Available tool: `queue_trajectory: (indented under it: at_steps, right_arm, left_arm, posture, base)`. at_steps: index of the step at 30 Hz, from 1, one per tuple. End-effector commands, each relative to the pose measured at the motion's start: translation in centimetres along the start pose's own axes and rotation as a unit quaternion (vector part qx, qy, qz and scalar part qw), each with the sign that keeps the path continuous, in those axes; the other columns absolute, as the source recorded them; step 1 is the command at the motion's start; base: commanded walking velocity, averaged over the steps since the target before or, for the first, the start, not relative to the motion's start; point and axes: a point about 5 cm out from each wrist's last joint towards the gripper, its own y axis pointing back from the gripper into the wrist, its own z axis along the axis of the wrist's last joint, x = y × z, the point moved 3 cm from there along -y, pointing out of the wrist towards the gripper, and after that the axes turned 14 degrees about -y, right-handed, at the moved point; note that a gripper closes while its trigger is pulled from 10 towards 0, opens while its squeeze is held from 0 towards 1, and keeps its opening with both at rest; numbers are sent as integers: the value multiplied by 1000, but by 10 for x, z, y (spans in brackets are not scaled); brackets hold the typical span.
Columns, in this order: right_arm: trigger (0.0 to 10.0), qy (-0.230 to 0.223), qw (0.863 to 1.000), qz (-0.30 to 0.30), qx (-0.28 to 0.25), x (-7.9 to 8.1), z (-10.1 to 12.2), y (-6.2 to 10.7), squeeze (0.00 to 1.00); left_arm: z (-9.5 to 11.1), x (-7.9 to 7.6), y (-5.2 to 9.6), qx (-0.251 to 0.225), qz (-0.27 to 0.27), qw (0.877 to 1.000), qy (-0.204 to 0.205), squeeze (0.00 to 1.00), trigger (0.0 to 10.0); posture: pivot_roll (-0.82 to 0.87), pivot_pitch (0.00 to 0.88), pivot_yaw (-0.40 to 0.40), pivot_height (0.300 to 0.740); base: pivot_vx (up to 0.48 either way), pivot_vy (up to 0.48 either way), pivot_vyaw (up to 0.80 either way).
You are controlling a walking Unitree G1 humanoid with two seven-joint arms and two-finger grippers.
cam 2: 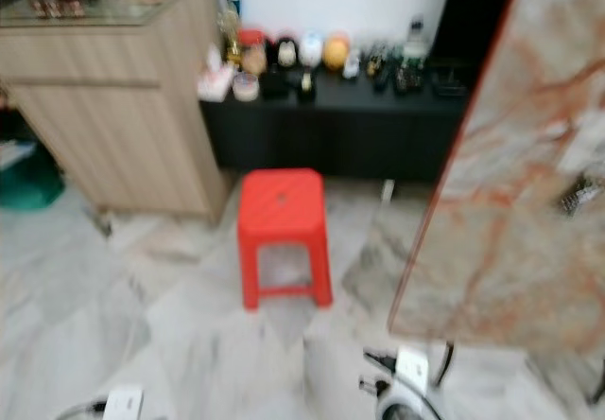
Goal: Hang keys on a hook
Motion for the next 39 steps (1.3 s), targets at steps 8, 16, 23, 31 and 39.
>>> queue_trajectory:
  at_steps: [8, 16, 23, 31, 39]
  right_arm:
    - [10000, -11, 1000, 4, -19, 4, 8, -1, 0]
    - [10000, -22, 999, 8, -27, 8, 12, -1, 0]
    - [10000, -26, 999, 9, -31, 8, 14, -2, 0]
    - [10000, -30, 999, 8, -35, 7, 15, -2, 0]
    - [10000, -32, 999, 10, -36, 8, 16, -2, 0]
  left_arm:
    - [-4, -1, 0, 21, -2, 1000, -5, 0, 10000]
    - [-8, 3, 0, 29, 1, 1000, -2, 0, 10000]
    - [-11, 3, 1, 32, 0, 999, -3, 0, 10000]
    - [-9, 0, 0, 32, -2, 999, -1, 0, 10000]
    - [-7, -2, 0, 32, -2, 999, -1, 0, 10000]
  posture:
    - [-31, 39, 17, 740]
    - [-34, 38, 16, 740]
    - [-35, 37, 15, 740]
    - [-38, 33, 14, 740]
    - [-38, 32, 13, 740]
  base:
    - [0, -393, 0]
    - [0, -395, 0]
    - [0, -395, 0]
    - [0, -398, 0]
    - [0, -398, 0]
